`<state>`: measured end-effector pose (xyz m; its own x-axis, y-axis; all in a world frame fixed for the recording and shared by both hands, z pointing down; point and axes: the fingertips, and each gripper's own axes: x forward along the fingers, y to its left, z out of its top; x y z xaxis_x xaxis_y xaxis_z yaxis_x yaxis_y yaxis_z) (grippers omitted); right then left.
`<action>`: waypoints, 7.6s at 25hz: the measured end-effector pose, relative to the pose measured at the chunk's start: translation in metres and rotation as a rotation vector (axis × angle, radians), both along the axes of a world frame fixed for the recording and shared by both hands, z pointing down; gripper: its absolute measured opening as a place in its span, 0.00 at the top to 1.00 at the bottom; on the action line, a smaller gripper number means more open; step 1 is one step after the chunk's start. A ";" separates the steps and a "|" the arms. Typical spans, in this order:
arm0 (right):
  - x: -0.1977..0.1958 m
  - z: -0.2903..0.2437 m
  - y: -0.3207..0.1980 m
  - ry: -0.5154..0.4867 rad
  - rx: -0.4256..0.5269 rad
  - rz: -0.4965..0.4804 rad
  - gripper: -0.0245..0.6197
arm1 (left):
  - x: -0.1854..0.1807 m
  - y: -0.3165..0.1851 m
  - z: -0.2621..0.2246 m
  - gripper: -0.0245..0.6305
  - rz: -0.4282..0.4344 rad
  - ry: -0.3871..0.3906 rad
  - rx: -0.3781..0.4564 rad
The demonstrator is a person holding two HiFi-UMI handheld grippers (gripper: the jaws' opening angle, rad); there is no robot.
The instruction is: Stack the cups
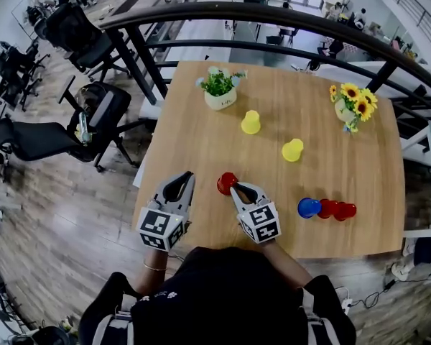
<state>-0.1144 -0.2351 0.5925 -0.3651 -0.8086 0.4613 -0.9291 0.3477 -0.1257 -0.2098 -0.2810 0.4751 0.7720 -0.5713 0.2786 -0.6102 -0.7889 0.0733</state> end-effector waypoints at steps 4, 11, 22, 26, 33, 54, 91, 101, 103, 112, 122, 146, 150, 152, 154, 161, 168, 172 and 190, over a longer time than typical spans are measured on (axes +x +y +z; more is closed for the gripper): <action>0.018 -0.006 0.008 0.006 0.012 0.042 0.93 | 0.016 0.004 0.002 0.93 0.038 0.005 -0.007; 0.021 -0.008 0.011 -0.020 0.011 0.066 0.81 | 0.033 0.015 0.002 0.93 0.092 0.008 -0.006; -0.009 0.001 -0.023 0.011 0.021 0.036 0.63 | -0.019 0.009 0.001 0.93 0.000 -0.016 0.002; -0.010 0.008 -0.027 0.022 0.001 0.030 0.63 | -0.028 0.007 0.004 0.93 -0.018 -0.018 -0.009; 0.001 -0.015 -0.016 -0.012 0.056 0.088 0.64 | -0.016 0.006 0.015 0.93 0.037 -0.003 -0.025; 0.262 -0.121 0.152 0.024 0.226 0.741 0.64 | 0.143 0.052 0.006 0.93 0.348 0.049 -0.044; 0.299 -0.169 0.206 -0.028 0.361 0.863 0.54 | 0.154 0.084 0.012 0.93 0.330 0.028 -0.064; 0.146 -0.175 0.043 -0.310 0.384 0.480 0.57 | 0.102 0.036 0.012 0.93 0.262 0.024 -0.047; 0.144 -0.148 0.016 -0.279 0.328 0.523 0.57 | 0.088 0.025 0.012 0.93 0.240 0.025 -0.043; 0.221 -0.036 -0.027 -0.145 0.115 0.914 0.56 | 0.050 -0.001 0.035 0.93 0.218 0.002 -0.103; 0.257 0.020 -0.054 0.043 -0.025 0.958 0.53 | 0.038 -0.030 0.050 0.93 0.238 -0.015 -0.130; 0.230 -0.112 0.053 0.072 0.219 0.808 0.63 | 0.055 -0.006 0.042 0.93 0.266 0.016 -0.103; 0.244 -0.110 0.090 0.110 0.194 0.850 0.63 | 0.078 0.007 0.042 0.93 0.316 0.026 -0.113; 0.253 -0.107 0.109 0.106 0.180 0.888 0.63 | 0.091 0.015 0.042 0.93 0.351 0.029 -0.117; 0.259 -0.106 0.126 0.111 0.168 0.917 0.63 | 0.104 0.023 0.044 0.93 0.388 0.024 -0.122; 0.267 -0.096 0.164 0.111 0.120 0.954 0.63 | 0.142 0.044 0.042 0.93 0.481 0.034 -0.122; 0.266 -0.076 0.176 0.114 0.046 0.952 0.63 | 0.152 0.052 0.044 0.93 0.501 0.022 -0.128; 0.268 -0.068 0.177 0.144 0.011 0.941 0.62 | 0.149 0.051 0.047 0.93 0.494 0.007 -0.133; 0.241 -0.135 0.164 0.114 0.264 0.930 0.50 | 0.145 0.046 0.046 0.93 0.475 0.024 -0.129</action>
<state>0.1262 -0.0714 0.4580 0.5071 -0.8341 0.2171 -0.8490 -0.5268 -0.0413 -0.0645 -0.2354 0.5215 0.9458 -0.1171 0.3029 -0.1826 -0.9631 0.1978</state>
